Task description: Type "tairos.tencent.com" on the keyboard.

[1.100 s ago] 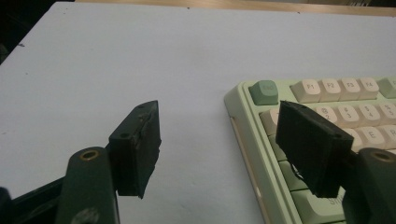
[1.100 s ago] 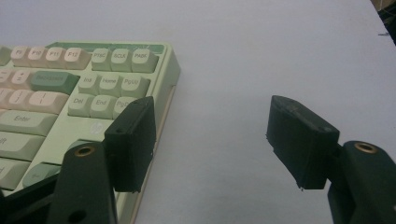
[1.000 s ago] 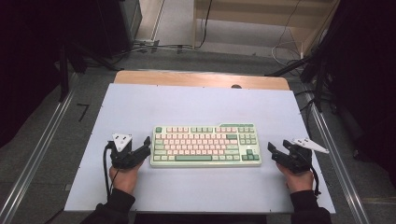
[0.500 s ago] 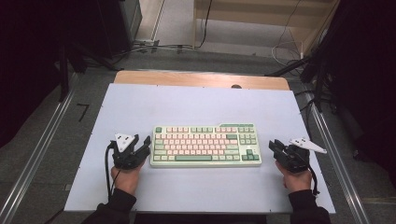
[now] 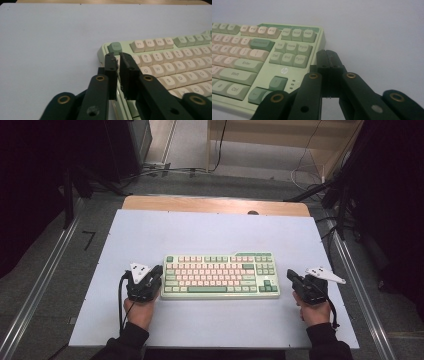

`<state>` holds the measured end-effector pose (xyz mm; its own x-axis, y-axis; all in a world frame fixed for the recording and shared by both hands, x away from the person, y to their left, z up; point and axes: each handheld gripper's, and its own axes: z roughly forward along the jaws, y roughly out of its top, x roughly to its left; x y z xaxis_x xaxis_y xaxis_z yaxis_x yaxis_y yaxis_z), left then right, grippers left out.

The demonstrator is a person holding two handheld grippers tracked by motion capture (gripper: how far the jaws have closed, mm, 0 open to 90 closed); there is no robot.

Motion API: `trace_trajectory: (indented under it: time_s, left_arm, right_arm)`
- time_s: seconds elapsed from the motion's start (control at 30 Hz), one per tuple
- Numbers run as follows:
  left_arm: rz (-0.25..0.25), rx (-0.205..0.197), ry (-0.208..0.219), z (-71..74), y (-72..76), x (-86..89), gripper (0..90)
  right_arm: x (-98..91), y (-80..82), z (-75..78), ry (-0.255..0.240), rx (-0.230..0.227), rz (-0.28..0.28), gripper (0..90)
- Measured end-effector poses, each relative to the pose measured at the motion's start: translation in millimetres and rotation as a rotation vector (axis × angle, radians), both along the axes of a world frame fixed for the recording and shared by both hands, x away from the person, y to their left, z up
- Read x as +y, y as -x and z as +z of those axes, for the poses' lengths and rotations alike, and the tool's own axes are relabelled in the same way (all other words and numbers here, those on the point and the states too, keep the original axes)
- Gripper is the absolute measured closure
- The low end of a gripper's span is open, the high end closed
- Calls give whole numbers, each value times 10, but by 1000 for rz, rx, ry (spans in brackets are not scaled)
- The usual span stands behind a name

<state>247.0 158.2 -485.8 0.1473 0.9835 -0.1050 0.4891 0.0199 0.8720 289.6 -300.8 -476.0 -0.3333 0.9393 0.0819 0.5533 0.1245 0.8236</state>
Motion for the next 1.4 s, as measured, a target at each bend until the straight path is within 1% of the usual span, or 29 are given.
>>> trace_trajectory:
  time_s: [0.1,0.2,0.27,0.3,0.47,0.5,0.53,0.63,0.7,0.77,0.87,0.9,1.03,1.2,1.27,1.4]
  left_arm:
    - [-13,1,-4,11,-4,-23,900]
    - [-39,8,3,10,-18,-60,900]
    - [-44,10,6,10,-23,-72,900]
    - [-55,13,3,11,-27,-82,900]
    - [-91,24,3,10,-52,-185,900]
    - [-91,24,3,10,-52,-185,900]
    - [-103,28,6,12,-62,-220,900]
    - [-115,29,12,18,-74,-262,900]
    - [-132,35,28,21,-104,-325,900]
    - [-136,34,23,18,-115,-350,900]
    - [-159,44,29,11,-170,-445,900]
    - [-159,44,29,11,-170,-445,900]
    - [-177,53,37,14,-239,-550,900]
    - [-189,65,44,2,-287,-601,900]
    - [-198,76,48,1,-311,-618,900]
    - [-211,79,47,-11,-353,-677,900]
  right_arm:
    - [22,-2,3,1,-1,9,874]
    - [32,-4,2,1,3,10,874]
    - [36,-6,1,3,-1,15,874]
    - [40,-5,2,2,1,15,874]
    - [56,-5,0,5,3,21,874]
    - [60,-4,0,6,3,21,874]
    - [62,-5,0,7,2,23,874]
    - [74,-6,-1,8,4,23,874]
    - [78,-9,-2,11,2,24,874]
    - [80,-12,-3,12,-1,25,874]
    - [91,-19,-9,17,1,28,874]
    - [92,-19,-8,16,3,28,874]
    - [90,-22,-9,18,0,28,874]
    - [88,-22,-8,17,1,27,874]
    - [89,-23,-9,18,0,30,873]
    - [91,-28,-11,22,1,27,874]
